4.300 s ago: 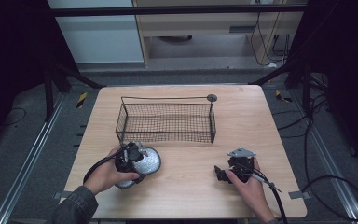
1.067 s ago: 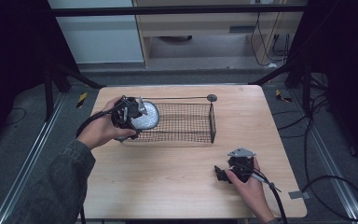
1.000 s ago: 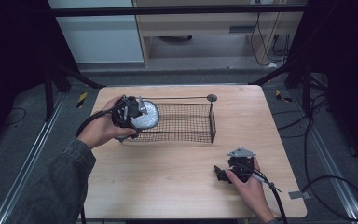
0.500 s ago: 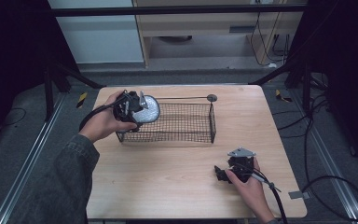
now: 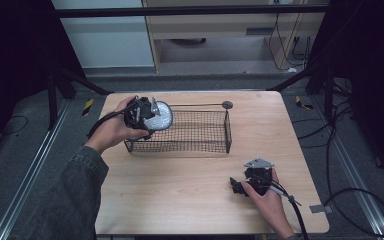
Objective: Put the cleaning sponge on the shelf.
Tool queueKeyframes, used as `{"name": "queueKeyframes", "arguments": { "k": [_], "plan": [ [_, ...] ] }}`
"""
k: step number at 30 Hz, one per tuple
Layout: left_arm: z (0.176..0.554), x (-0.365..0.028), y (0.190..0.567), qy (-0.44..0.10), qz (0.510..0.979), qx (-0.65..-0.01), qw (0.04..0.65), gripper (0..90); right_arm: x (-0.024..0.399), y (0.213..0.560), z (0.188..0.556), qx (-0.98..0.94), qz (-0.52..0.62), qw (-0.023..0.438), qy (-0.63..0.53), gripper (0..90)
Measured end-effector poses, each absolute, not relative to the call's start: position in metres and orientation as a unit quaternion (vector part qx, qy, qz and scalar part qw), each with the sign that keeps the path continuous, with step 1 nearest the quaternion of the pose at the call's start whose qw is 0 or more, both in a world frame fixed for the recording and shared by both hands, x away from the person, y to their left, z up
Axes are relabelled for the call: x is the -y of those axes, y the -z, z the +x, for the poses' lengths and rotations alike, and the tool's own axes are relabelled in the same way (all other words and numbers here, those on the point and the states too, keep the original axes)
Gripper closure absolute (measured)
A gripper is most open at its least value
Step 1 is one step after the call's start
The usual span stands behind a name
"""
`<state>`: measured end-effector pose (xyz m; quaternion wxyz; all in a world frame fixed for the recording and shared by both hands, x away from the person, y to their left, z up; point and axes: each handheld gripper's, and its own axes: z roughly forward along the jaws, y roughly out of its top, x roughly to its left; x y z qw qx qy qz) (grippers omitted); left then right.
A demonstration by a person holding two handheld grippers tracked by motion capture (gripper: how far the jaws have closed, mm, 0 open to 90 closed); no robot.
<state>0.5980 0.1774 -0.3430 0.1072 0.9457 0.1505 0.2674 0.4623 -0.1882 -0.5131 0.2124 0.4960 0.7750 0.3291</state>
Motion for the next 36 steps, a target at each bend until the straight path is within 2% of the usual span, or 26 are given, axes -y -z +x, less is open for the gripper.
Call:
{"name": "queueKeyframes", "arguments": {
  "k": [36],
  "plan": [
    [0.62,-0.169,0.368,-0.284,0.947,-0.123,0.089,12.9,0.188,0.513,0.462,-0.774,0.497,0.212,-0.329,0.4]
  ]
}}
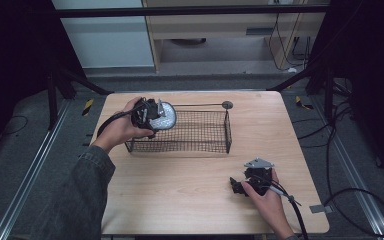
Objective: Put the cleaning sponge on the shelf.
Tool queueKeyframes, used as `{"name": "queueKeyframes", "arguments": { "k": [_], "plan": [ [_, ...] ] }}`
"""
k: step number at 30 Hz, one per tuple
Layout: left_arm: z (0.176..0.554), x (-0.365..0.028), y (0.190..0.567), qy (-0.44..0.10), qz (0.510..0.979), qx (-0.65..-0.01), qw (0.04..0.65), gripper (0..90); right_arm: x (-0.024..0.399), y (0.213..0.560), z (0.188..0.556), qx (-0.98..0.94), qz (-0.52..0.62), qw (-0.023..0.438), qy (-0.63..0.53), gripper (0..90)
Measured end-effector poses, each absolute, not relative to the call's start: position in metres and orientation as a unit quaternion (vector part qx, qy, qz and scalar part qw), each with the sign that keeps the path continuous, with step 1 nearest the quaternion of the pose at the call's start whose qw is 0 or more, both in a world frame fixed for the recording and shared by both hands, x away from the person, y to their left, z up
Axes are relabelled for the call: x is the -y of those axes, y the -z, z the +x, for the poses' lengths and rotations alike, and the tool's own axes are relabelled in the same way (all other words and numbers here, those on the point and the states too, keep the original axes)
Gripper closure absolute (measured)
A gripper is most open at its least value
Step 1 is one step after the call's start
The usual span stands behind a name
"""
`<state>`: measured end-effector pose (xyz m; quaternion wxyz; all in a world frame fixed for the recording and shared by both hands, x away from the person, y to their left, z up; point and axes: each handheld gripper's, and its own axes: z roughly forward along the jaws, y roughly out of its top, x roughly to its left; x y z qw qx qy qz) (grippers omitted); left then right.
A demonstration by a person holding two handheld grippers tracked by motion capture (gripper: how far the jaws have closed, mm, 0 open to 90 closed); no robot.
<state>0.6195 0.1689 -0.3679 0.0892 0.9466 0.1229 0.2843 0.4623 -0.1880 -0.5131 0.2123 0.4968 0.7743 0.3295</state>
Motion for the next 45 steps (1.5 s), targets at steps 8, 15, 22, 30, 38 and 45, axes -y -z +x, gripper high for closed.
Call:
{"name": "queueKeyframes", "arguments": {
  "k": [8,15,22,30,38,45],
  "plan": [
    [0.623,-0.168,0.372,-0.282,0.948,-0.119,0.087,12.8,0.188,0.513,0.462,-0.775,0.496,0.214,-0.329,0.4],
    [0.626,-0.166,0.377,-0.276,0.95,-0.117,0.085,12.8,0.188,0.513,0.462,-0.774,0.497,0.213,-0.329,0.3],
    [0.628,-0.167,0.379,-0.269,0.952,-0.121,0.084,12.1,0.188,0.513,0.462,-0.774,0.497,0.213,-0.329,0.4],
    [0.631,-0.17,0.379,-0.254,0.949,-0.153,0.106,4.6,0.188,0.513,0.462,-0.774,0.497,0.213,-0.329,0.4],
    [0.632,-0.173,0.379,-0.249,0.948,-0.164,0.114,4.2,0.188,0.513,0.462,-0.774,0.497,0.213,-0.329,0.4],
    [0.631,-0.175,0.374,-0.248,0.944,-0.172,0.132,6.4,0.188,0.513,0.462,-0.774,0.497,0.213,-0.329,0.3]
  ]
}}
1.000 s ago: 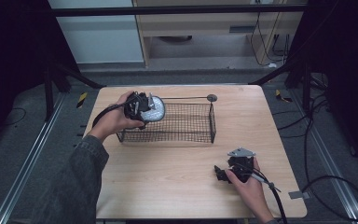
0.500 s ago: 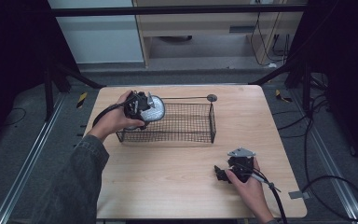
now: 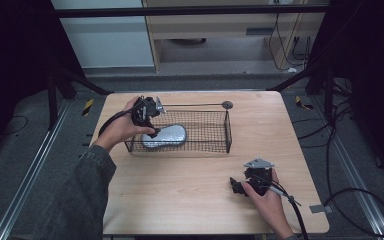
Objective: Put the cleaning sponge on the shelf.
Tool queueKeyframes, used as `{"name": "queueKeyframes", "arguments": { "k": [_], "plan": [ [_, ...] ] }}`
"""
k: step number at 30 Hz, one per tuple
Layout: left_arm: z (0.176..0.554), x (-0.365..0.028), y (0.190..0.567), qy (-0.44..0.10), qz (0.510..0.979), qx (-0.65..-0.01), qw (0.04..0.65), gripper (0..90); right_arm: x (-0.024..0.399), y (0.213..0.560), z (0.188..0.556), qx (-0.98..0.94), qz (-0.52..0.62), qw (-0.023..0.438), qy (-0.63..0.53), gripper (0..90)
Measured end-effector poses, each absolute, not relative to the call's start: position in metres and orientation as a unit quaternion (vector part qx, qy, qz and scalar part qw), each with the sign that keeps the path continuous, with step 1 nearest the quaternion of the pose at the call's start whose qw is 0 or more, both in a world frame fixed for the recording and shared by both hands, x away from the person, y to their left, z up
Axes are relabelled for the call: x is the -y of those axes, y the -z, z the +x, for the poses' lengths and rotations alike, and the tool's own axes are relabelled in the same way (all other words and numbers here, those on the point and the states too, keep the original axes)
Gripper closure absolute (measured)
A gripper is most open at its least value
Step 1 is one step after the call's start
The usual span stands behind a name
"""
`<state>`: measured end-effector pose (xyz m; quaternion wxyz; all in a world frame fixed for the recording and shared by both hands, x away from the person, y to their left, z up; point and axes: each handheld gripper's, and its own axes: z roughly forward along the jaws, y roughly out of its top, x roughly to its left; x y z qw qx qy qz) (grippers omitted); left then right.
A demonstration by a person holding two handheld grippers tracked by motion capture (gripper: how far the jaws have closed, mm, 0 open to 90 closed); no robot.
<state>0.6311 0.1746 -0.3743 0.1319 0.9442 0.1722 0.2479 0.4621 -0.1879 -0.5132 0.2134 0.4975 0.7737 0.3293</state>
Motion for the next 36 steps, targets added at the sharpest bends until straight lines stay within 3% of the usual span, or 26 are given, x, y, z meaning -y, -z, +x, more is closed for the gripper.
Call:
{"name": "queueKeyframes", "arguments": {
  "k": [19,36],
  "plan": [
    [0.621,-0.176,0.373,-0.238,0.939,-0.186,0.167,16.1,0.188,0.513,0.462,-0.774,0.497,0.214,-0.329,0.4],
    [0.602,-0.168,0.371,-0.26,0.923,-0.206,0.197,15.6,0.188,0.513,0.462,-0.774,0.497,0.214,-0.329,0.4]
  ]
}}
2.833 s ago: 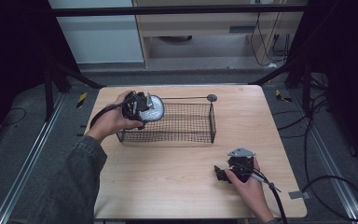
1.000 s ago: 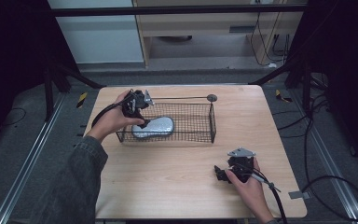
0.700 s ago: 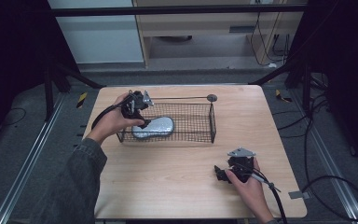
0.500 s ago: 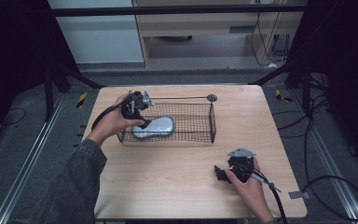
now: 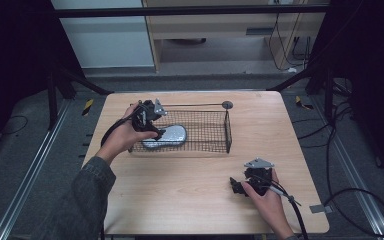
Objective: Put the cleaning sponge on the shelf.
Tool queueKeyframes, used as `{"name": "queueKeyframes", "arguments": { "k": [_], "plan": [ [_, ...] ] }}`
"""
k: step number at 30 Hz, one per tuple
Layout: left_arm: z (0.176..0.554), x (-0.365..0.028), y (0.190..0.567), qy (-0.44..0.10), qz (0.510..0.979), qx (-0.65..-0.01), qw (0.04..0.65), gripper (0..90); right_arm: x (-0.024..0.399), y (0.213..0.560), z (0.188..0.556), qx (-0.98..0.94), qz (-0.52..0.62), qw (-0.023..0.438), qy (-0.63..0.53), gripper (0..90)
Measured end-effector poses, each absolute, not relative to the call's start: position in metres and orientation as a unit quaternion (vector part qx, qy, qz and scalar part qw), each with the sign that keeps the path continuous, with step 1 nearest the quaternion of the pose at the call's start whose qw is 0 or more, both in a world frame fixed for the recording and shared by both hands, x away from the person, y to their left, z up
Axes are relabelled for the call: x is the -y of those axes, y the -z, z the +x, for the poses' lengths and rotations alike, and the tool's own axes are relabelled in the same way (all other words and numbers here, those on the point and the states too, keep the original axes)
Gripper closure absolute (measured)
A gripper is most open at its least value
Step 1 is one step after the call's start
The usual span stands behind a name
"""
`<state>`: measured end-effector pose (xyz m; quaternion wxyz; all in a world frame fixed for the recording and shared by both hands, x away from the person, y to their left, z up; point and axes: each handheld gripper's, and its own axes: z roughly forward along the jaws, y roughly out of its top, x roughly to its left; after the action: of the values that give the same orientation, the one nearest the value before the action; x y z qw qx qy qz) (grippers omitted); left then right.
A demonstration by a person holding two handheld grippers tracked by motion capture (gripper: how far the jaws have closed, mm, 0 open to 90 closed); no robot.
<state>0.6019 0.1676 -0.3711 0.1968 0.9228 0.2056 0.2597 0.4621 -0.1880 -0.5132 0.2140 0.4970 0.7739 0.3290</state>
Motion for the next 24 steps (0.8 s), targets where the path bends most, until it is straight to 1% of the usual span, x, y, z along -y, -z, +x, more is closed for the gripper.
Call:
{"name": "queueKeyframes", "arguments": {
  "k": [9,17,24],
  "plan": [
    [0.592,-0.163,0.37,-0.271,0.915,-0.22,0.201,14.4,0.188,0.513,0.462,-0.774,0.497,0.214,-0.329,0.4],
    [0.584,-0.16,0.37,-0.258,0.902,-0.256,0.232,4.9,0.188,0.513,0.462,-0.774,0.497,0.214,-0.329,0.4],
    [0.571,-0.155,0.37,-0.252,0.899,-0.258,0.25,4.1,0.188,0.513,0.462,-0.774,0.497,0.213,-0.329,0.4]
  ]
}}
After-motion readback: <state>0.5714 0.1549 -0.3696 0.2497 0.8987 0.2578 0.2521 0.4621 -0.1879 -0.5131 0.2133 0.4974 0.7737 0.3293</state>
